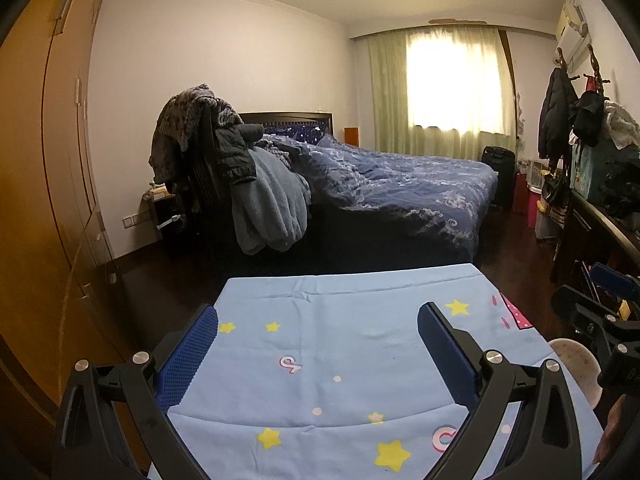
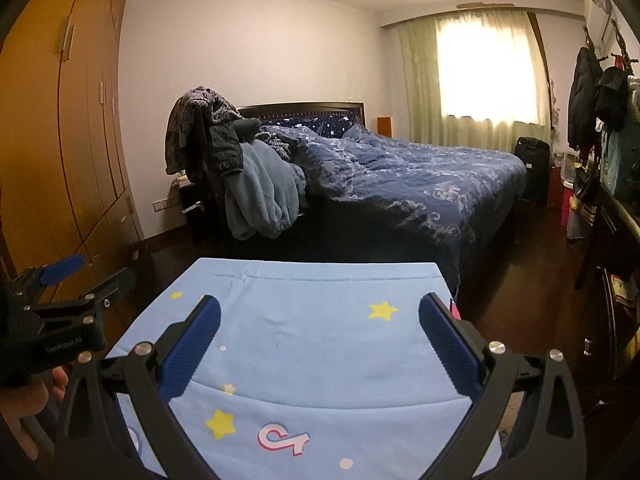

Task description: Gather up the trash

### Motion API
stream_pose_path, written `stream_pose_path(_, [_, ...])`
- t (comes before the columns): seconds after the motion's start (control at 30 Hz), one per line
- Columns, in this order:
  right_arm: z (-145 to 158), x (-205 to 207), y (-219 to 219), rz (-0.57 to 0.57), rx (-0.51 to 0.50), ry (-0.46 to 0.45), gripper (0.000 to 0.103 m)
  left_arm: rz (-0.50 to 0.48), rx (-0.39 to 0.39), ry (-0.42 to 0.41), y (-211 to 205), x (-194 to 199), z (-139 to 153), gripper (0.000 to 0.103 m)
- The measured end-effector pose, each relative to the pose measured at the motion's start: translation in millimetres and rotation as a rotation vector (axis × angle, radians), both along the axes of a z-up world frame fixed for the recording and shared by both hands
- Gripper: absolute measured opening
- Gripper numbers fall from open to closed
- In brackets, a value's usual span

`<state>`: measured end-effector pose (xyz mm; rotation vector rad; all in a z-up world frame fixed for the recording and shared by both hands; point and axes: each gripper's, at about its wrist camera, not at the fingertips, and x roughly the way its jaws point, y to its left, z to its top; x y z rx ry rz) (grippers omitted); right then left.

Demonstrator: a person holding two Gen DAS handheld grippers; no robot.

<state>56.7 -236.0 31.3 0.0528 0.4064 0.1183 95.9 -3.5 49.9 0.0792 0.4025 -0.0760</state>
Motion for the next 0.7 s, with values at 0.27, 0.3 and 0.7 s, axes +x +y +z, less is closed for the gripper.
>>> stream_pose_path(0.27, [0.2,-3.3,0.0,0.002,0.005,0.003,0.1,0.002,-0.001,0.0,-1.1,-1.3,0.1,0.1])
stream_pose_path(0.3, [0.1,-2.9,0.4,0.003,0.006,0.006,0.1,0.001,-0.001,-0.002,-0.8,-1.3,0.2,0.1])
stream_pose_path(0.7, [-0.3,-3.5,3.6,0.009,0.006,0.011,0.1,0.001,-0.001,-0.004,0.3,-1.3,0.4,0.1])
